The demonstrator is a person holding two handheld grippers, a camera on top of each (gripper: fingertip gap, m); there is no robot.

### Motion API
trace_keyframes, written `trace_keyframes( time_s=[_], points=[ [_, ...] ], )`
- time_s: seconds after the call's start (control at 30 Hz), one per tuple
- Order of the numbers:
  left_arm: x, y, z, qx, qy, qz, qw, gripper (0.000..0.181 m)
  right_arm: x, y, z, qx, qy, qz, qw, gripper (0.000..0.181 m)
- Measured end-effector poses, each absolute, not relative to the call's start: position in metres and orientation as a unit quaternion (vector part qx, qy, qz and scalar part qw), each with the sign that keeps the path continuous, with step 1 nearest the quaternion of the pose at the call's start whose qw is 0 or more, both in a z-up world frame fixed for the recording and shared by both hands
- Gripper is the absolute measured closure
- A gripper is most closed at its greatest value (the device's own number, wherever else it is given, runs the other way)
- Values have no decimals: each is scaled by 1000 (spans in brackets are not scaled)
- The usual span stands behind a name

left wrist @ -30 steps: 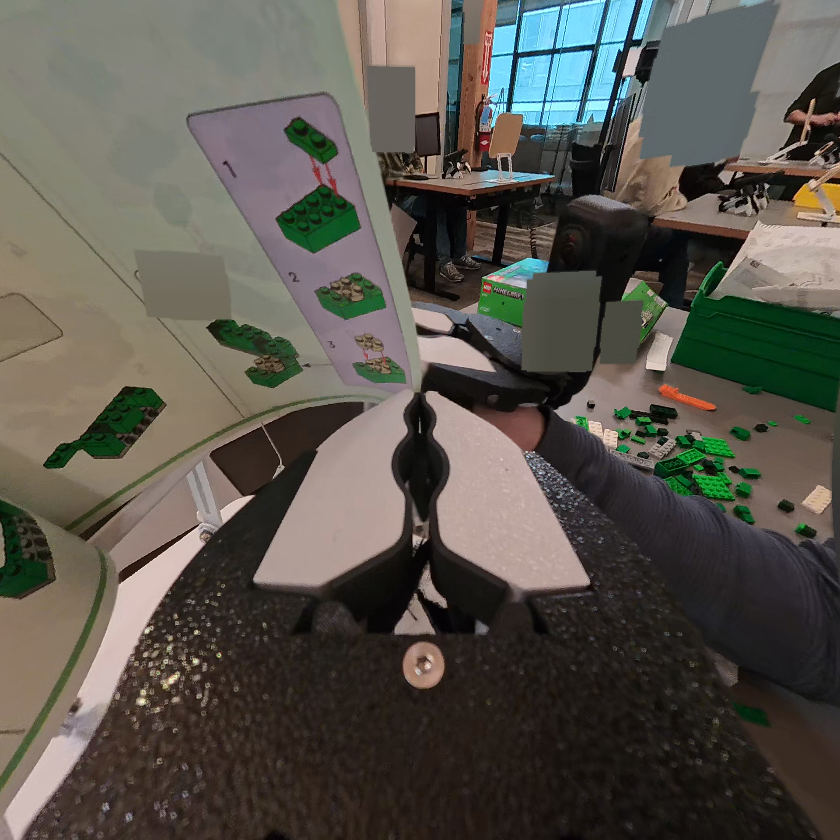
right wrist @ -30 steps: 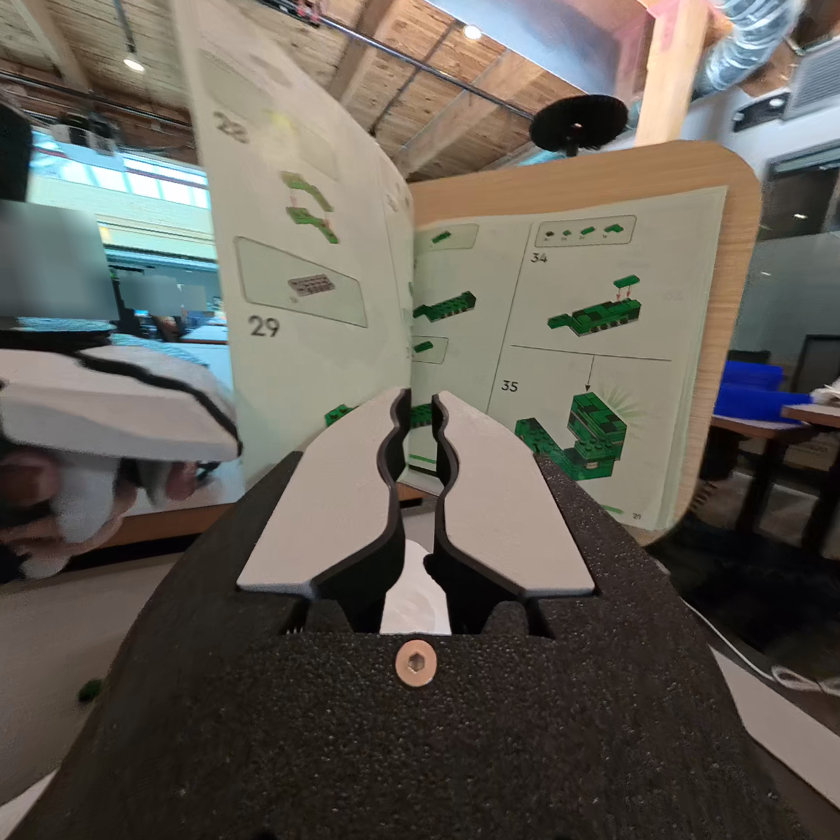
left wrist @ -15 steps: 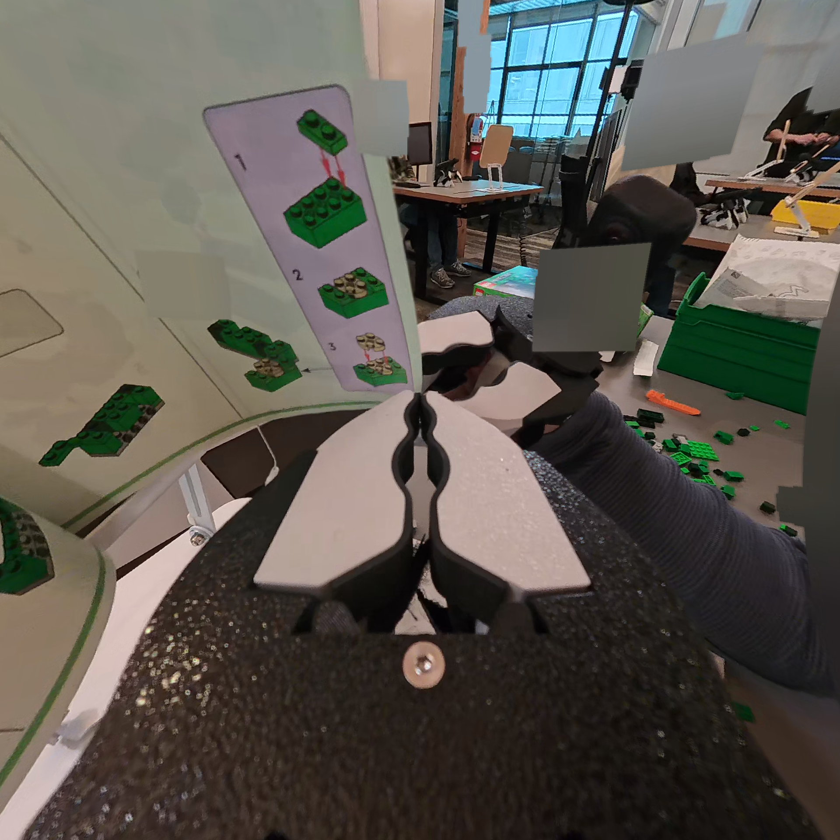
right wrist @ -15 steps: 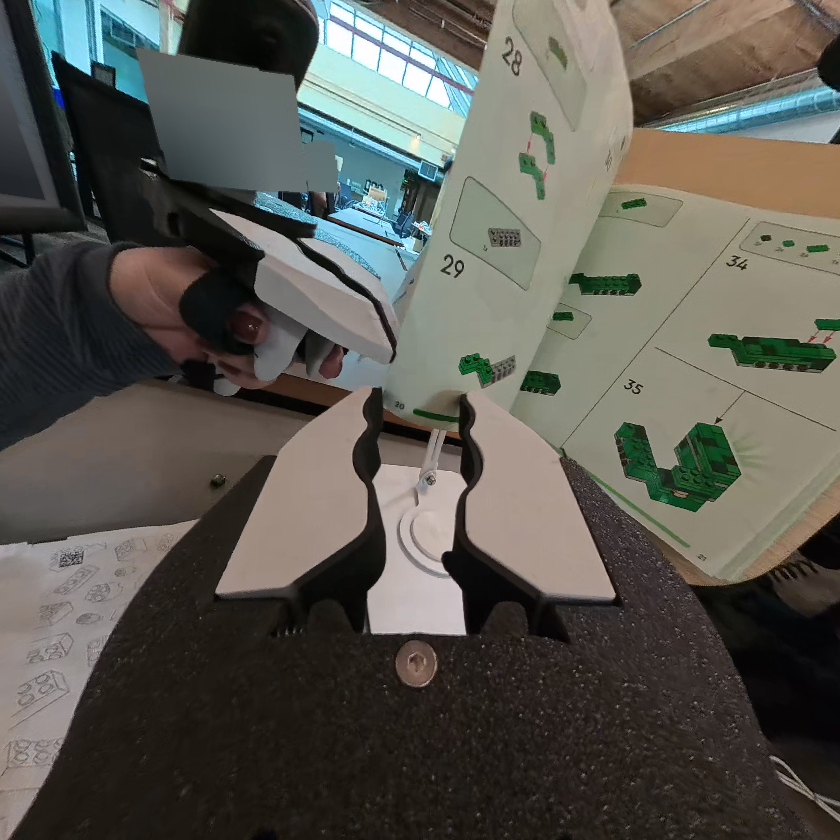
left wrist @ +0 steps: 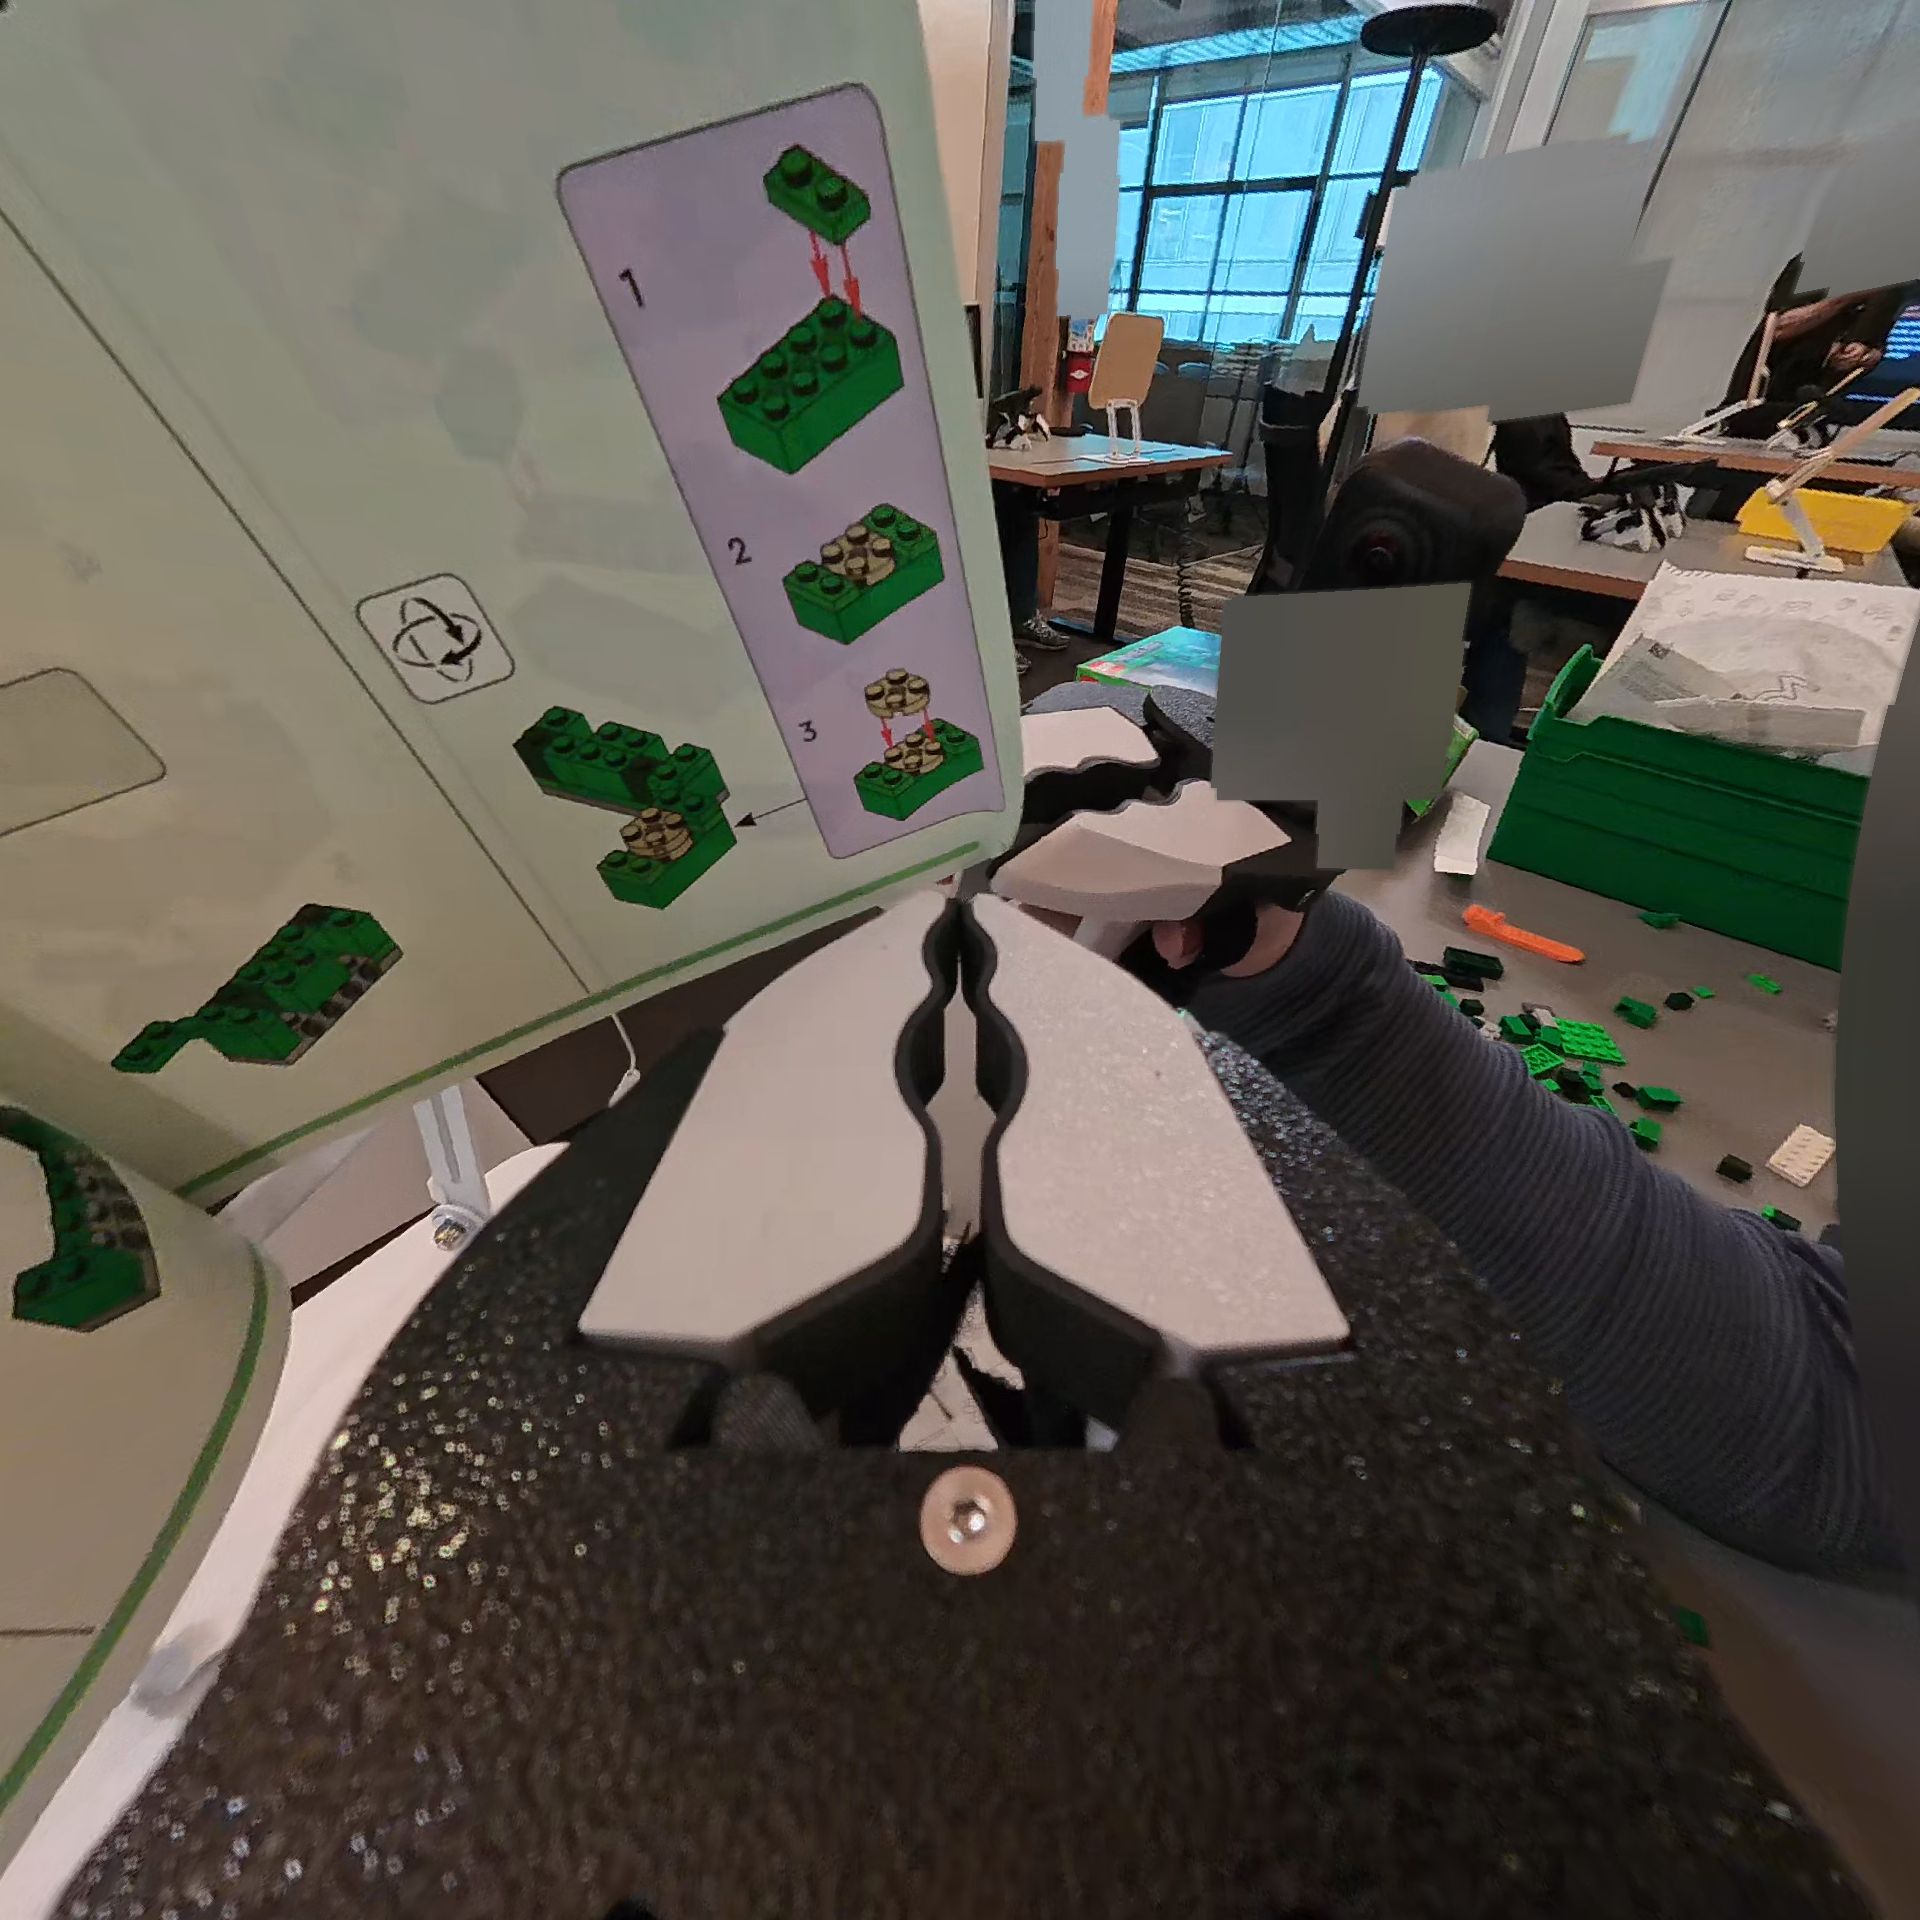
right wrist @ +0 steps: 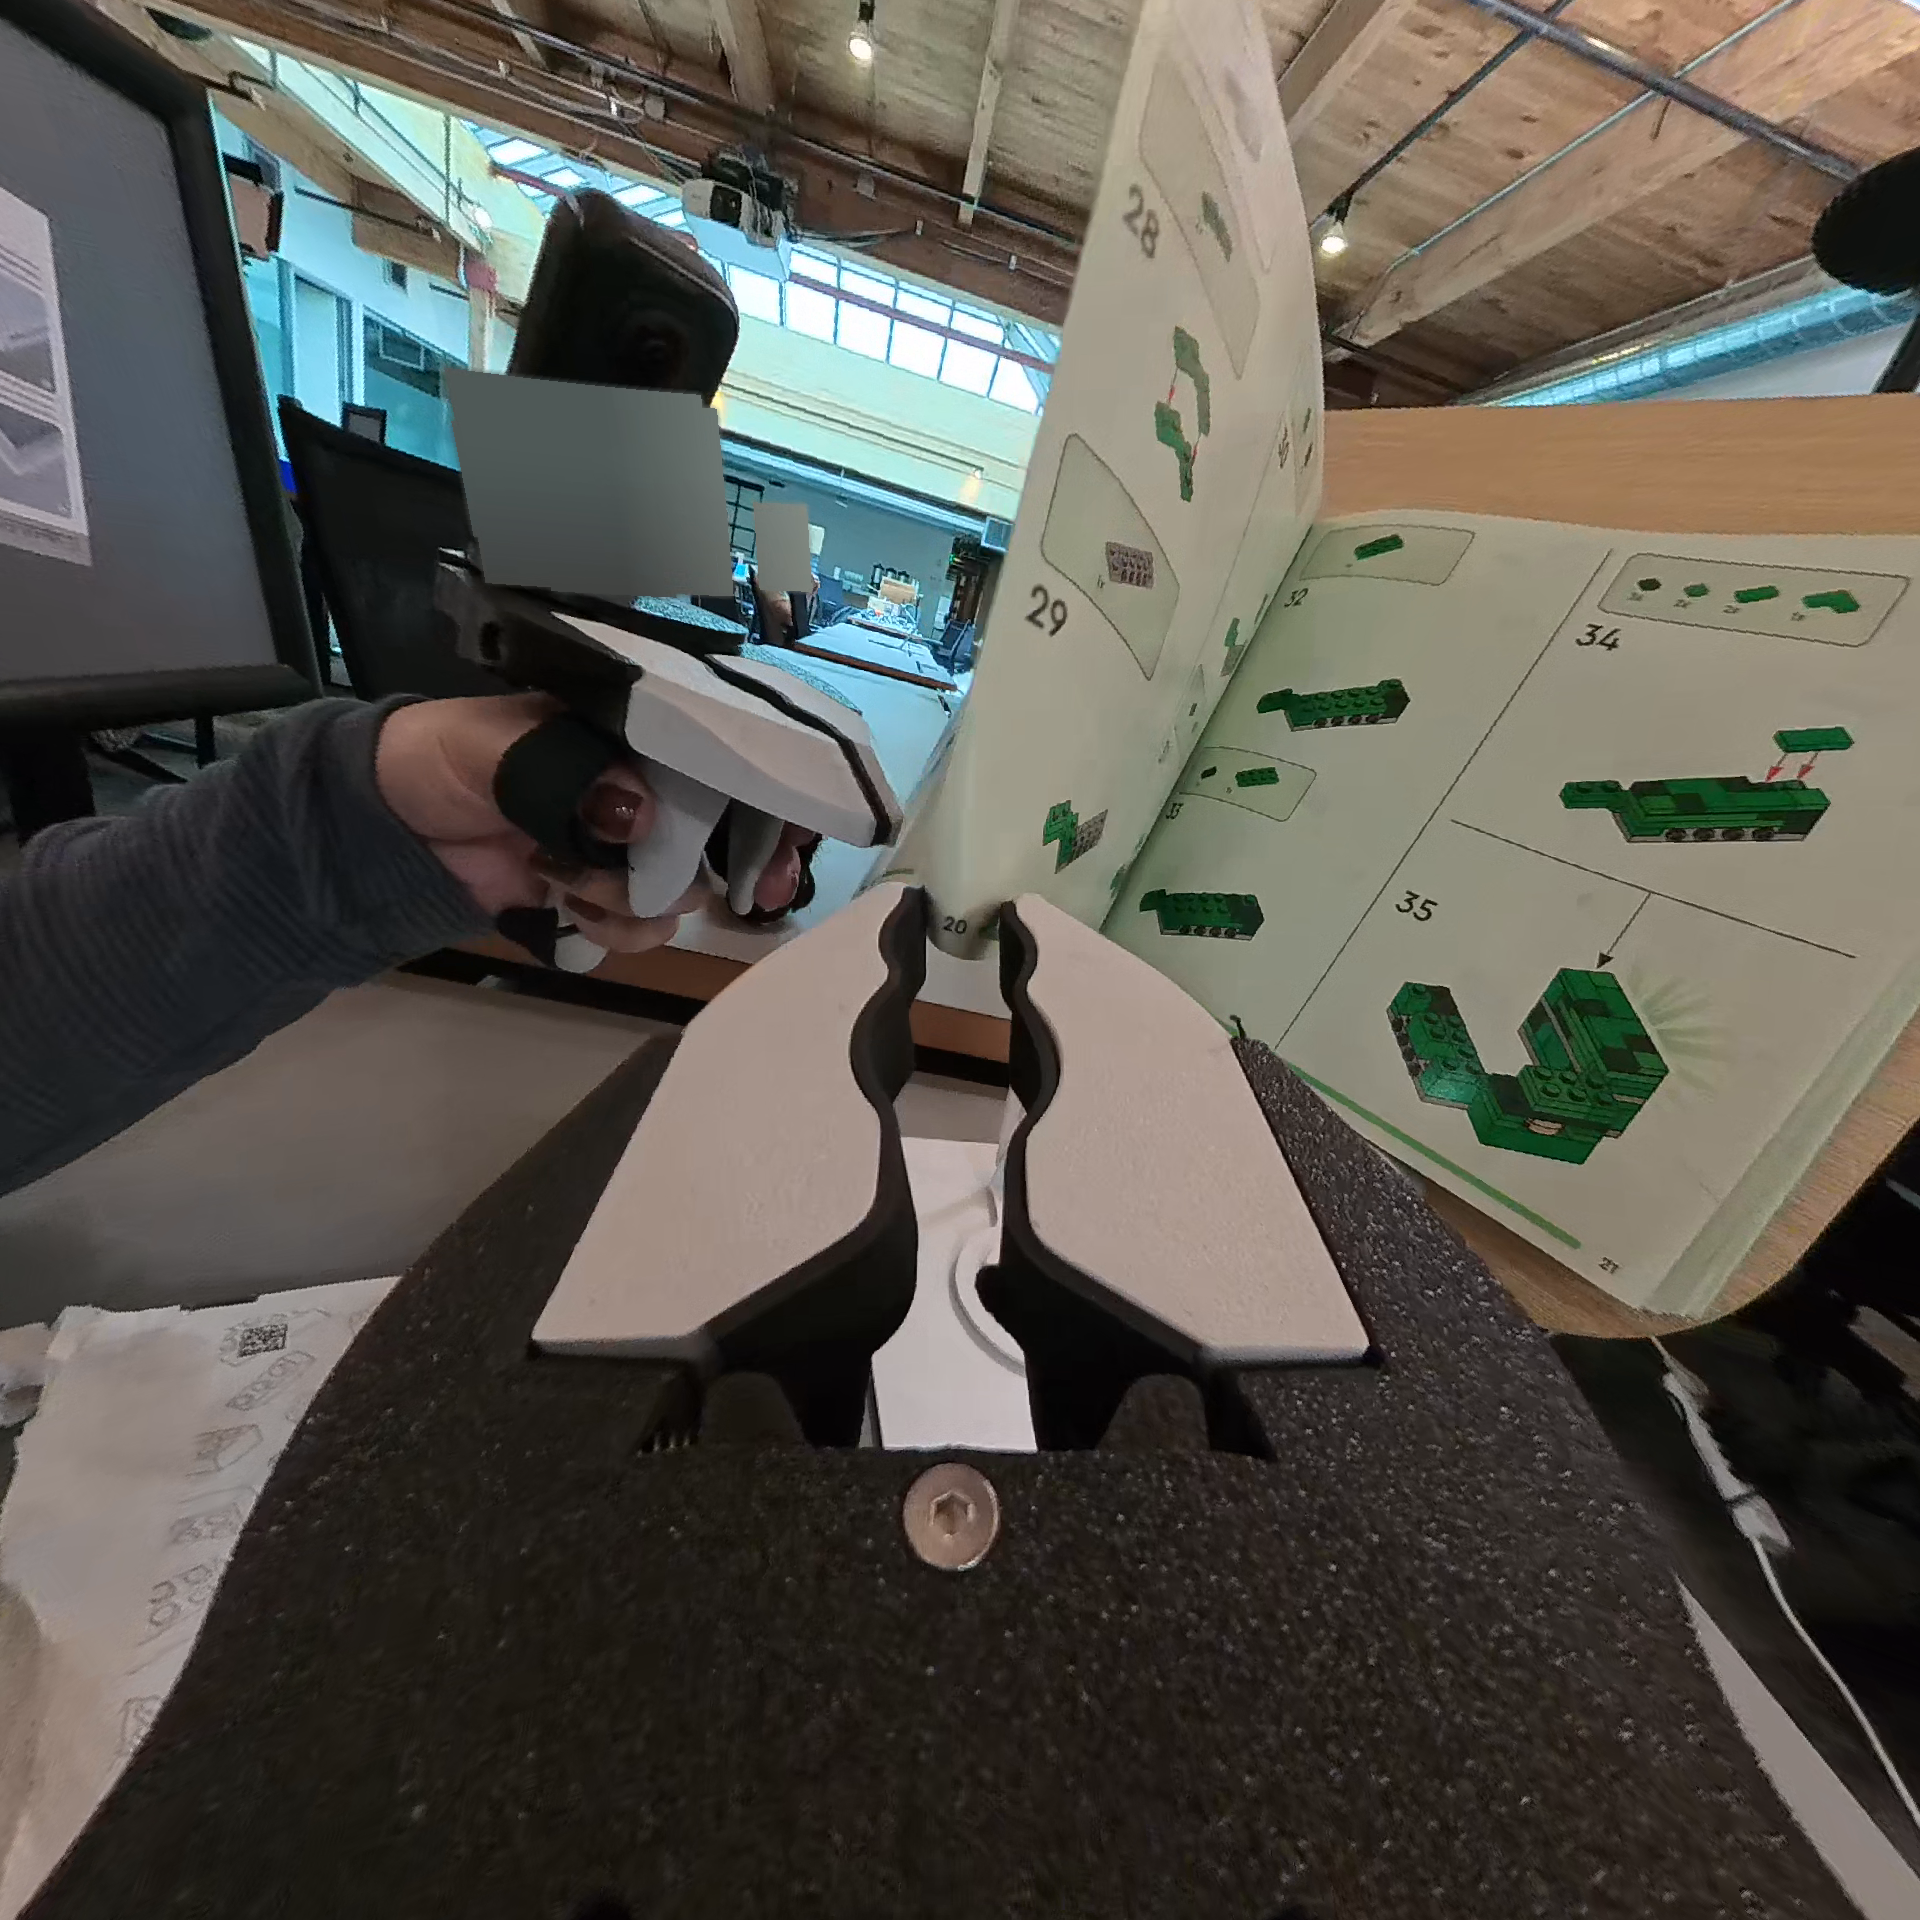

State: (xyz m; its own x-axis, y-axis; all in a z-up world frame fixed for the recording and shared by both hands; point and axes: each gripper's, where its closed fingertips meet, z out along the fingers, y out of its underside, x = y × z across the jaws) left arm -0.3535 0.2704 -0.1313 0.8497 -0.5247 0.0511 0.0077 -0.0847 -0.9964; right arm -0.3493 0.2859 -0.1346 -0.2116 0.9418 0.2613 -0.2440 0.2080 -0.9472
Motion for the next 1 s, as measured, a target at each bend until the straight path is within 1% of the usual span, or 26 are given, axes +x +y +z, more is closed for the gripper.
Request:
trace_keyframes(
  time_s=[0.1,0.23,0.3,0.37,0.6,0.73,0.87,0.93,1.0],
  points=[
    [-346,269,-131,-701,197,-217,650,181,-348,285,-133,-309,-553,550,544,167],
    [-343,274,-136,-710,207,-188,646,181,-345,283,-128,-296,-537,582,534,164],
    [-341,275,-138,-713,215,-171,645,176,-343,282,-126,-291,-527,603,524,164],
    [-338,276,-139,-711,227,-160,646,175,-341,281,-127,-285,-523,617,515,163],
    [-335,279,-137,-702,232,-144,658,176,-337,285,-127,-276,-491,672,481,159],
    [-339,280,-136,-701,224,-138,662,178,-338,290,-129,-283,-484,675,481,158],
    [-349,281,-131,-699,199,-130,675,181,-337,304,-125,-299,-460,655,520,158],
    [-353,280,-129,-696,190,-133,679,181,-335,317,-120,-308,-435,636,559,158],
    [-356,279,-128,-697,184,-138,679,181,-329,345,-112,-343,-368,605,617,157]
  ],
)
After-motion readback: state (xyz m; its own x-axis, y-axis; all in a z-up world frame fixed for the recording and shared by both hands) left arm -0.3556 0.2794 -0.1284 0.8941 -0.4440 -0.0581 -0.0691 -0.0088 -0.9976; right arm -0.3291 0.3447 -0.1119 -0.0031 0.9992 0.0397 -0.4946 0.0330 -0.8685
